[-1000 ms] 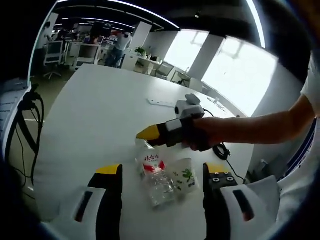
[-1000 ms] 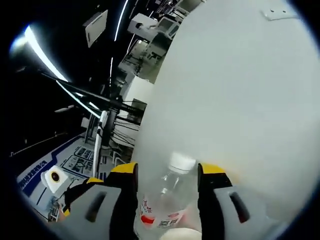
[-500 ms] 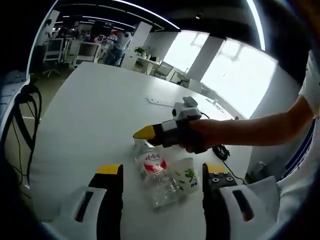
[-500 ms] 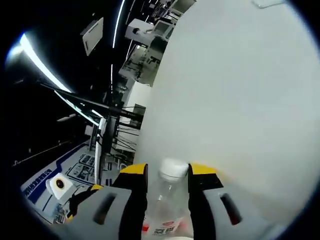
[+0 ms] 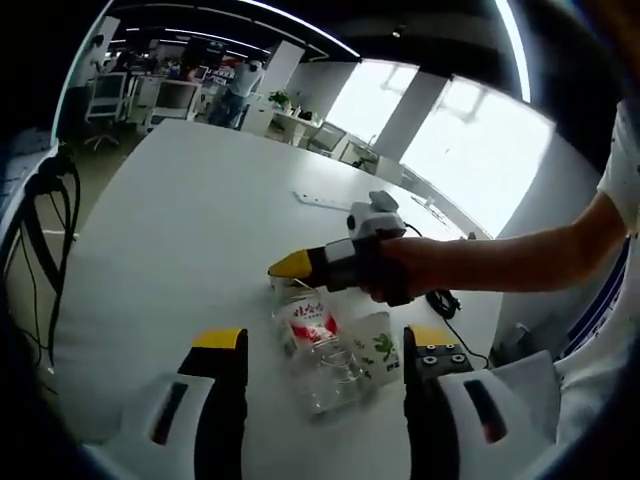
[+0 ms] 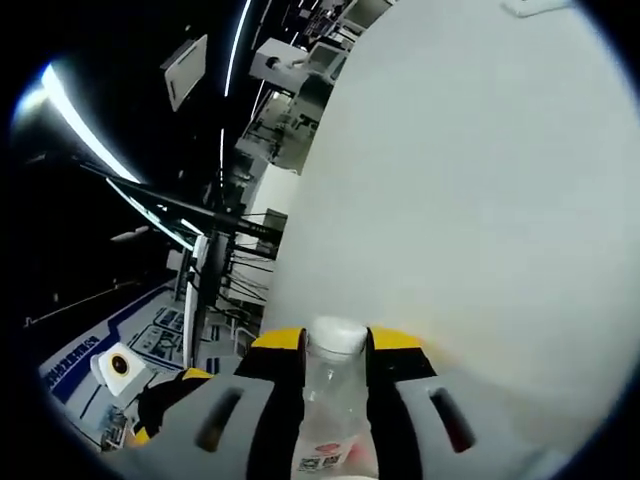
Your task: Arrange the tabletop items into an orderly group along one side of the table until the central work area is clear of visible clutter.
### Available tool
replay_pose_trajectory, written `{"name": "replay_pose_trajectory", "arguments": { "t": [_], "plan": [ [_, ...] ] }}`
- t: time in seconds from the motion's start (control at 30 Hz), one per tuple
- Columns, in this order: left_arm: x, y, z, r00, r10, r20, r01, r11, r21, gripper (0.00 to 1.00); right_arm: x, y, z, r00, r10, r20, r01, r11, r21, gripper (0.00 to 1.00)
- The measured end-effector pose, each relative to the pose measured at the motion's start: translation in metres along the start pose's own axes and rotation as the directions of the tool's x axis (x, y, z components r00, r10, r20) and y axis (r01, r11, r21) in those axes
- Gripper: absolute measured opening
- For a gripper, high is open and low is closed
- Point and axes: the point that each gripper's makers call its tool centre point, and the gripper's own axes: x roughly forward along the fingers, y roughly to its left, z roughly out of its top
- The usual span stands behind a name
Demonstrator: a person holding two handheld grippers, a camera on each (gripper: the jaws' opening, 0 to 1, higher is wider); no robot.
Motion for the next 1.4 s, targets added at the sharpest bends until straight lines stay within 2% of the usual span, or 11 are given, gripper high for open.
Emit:
{"name": "replay_pose_trajectory", "arguments": {
  "t": [0.37, 0.63, 0.97, 1.1, 1.3, 1.4],
  "plan": [
    [0.005, 0.003, 0.001, 1.0, -0.025, 0.007, 0.025, 0.999, -0.02, 0.62, -0.004, 0.017, 0.006, 1.0, 0.015, 0.014, -0.013, 0.995, -0.096, 0.2],
    [0.02, 0.007, 0.001, 0.998, -0.061, -0.001, 0.061, 0.998, -0.029, 0.61, -0.008, 0.034, 0.013, 0.999, 0.034, 0.024, -0.028, 0.977, -0.211, 0.2],
    [0.037, 0.008, 0.004, 0.995, -0.101, -0.01, 0.1, 0.995, -0.015, 0.6, -0.015, 0.048, 0.013, 0.999, 0.049, 0.023, -0.04, 0.958, -0.285, 0.2],
    [0.045, 0.01, 0.001, 0.991, -0.13, -0.021, 0.129, 0.991, -0.021, 0.59, -0.016, 0.051, 0.013, 0.998, 0.055, 0.025, -0.044, 0.949, -0.312, 0.2],
    [0.059, 0.005, -0.008, 0.978, -0.204, -0.044, 0.203, 0.978, -0.04, 0.58, -0.019, 0.059, 0.012, 0.998, 0.065, 0.024, -0.052, 0.931, -0.362, 0.2],
    [0.064, 0.003, -0.008, 0.969, -0.244, -0.034, 0.241, 0.968, -0.069, 0.57, -0.021, 0.065, 0.009, 0.997, 0.072, 0.022, -0.058, 0.92, -0.388, 0.2]
  ]
}}
